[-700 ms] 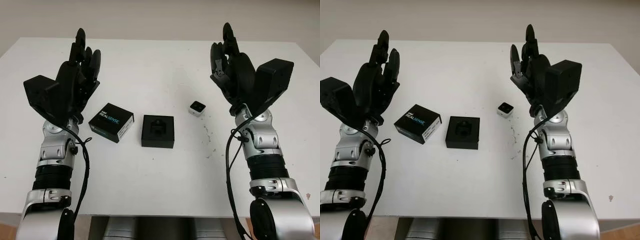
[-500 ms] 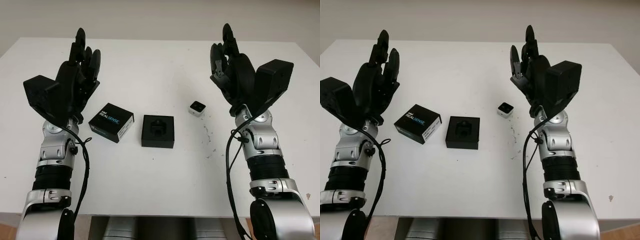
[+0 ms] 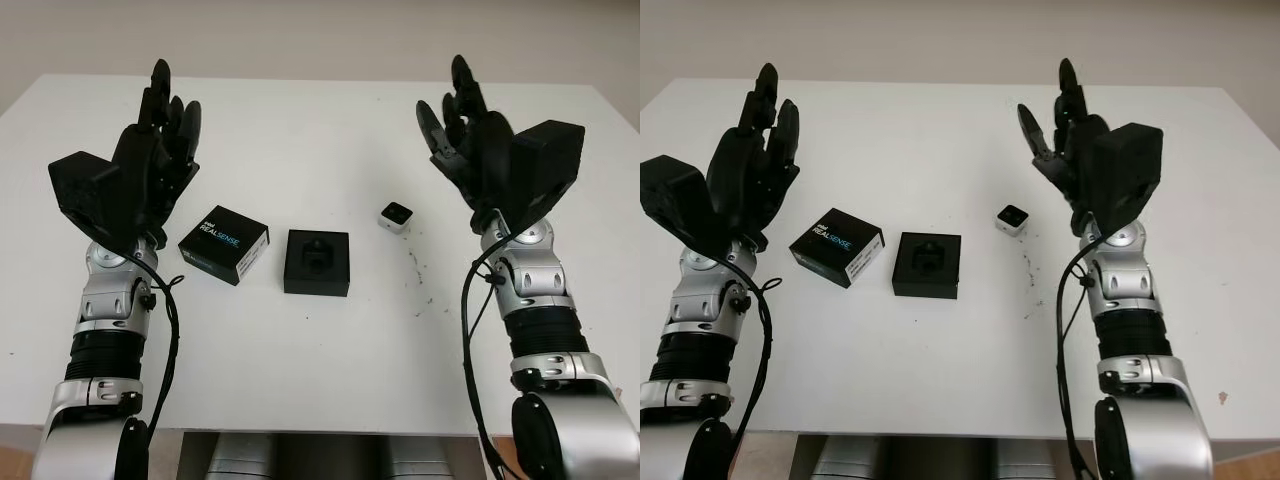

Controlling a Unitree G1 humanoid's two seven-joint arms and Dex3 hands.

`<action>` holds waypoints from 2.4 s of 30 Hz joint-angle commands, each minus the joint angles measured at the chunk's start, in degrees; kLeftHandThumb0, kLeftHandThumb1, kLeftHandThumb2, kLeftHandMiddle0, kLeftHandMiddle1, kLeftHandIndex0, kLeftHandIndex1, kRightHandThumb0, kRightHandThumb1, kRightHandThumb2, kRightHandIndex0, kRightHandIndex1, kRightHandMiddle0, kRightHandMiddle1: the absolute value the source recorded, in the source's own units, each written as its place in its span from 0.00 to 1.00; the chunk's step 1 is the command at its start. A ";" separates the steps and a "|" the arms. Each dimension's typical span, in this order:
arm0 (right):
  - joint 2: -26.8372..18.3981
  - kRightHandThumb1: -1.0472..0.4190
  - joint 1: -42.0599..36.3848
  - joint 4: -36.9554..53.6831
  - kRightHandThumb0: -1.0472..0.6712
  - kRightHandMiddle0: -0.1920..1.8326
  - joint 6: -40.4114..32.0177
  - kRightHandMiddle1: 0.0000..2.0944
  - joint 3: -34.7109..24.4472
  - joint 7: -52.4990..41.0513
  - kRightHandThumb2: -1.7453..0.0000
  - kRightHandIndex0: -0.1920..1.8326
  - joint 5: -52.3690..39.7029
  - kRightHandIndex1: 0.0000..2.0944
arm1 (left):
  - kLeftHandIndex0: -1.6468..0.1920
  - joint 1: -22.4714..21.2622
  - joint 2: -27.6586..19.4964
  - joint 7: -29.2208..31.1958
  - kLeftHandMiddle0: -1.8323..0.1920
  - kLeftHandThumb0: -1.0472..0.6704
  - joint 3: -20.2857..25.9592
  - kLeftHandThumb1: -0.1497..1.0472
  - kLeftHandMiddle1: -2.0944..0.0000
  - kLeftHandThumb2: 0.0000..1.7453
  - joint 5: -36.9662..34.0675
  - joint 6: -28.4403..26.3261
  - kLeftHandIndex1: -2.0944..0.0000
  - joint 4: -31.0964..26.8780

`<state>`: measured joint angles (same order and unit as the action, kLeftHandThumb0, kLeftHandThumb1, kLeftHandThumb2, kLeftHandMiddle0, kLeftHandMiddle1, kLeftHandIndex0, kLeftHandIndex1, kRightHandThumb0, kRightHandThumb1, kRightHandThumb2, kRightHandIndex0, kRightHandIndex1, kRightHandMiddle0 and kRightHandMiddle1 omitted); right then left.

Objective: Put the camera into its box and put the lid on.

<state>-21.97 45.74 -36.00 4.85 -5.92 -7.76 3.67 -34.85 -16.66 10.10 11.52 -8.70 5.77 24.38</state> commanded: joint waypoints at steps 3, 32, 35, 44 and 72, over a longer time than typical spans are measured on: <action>-5.87 0.10 7.11 -9.37 0.41 0.08 7.23 0.42 4.53 -3.32 0.97 0.24 5.75 0.11 | 0.96 0.59 -0.34 -0.02 0.97 0.19 0.27 1.00 0.97 0.27 0.07 0.10 0.97 -1.11; -17.97 0.13 20.13 -29.24 0.52 0.33 29.57 0.04 36.13 11.32 0.97 0.31 45.74 0.05 | 0.96 2.39 -1.07 -0.71 0.97 0.20 0.45 1.00 0.97 0.28 0.55 -2.48 0.97 -3.72; -16.90 0.13 20.47 -30.05 0.52 0.33 29.33 0.04 36.36 10.35 0.97 0.30 45.17 0.04 | 0.96 2.41 -1.09 -0.90 0.97 0.20 0.39 1.00 0.97 0.27 0.82 -2.30 0.97 -3.63; -14.74 0.11 19.79 -30.39 0.50 0.30 28.02 0.02 35.29 5.65 0.97 0.28 41.58 0.02 | 0.96 2.31 -1.10 -1.04 0.97 0.20 0.40 1.00 0.97 0.27 0.68 -3.50 0.97 -4.16; -12.13 0.12 20.28 -33.09 0.43 0.35 26.89 0.03 40.76 12.93 0.97 0.25 46.17 0.01 | 0.97 1.96 -1.87 0.35 0.97 0.20 0.30 1.00 0.97 0.27 0.58 -4.73 0.97 -4.73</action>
<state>-34.20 63.92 -69.12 31.71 34.52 5.26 49.59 -32.61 -17.96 10.33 11.71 -8.13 1.25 20.78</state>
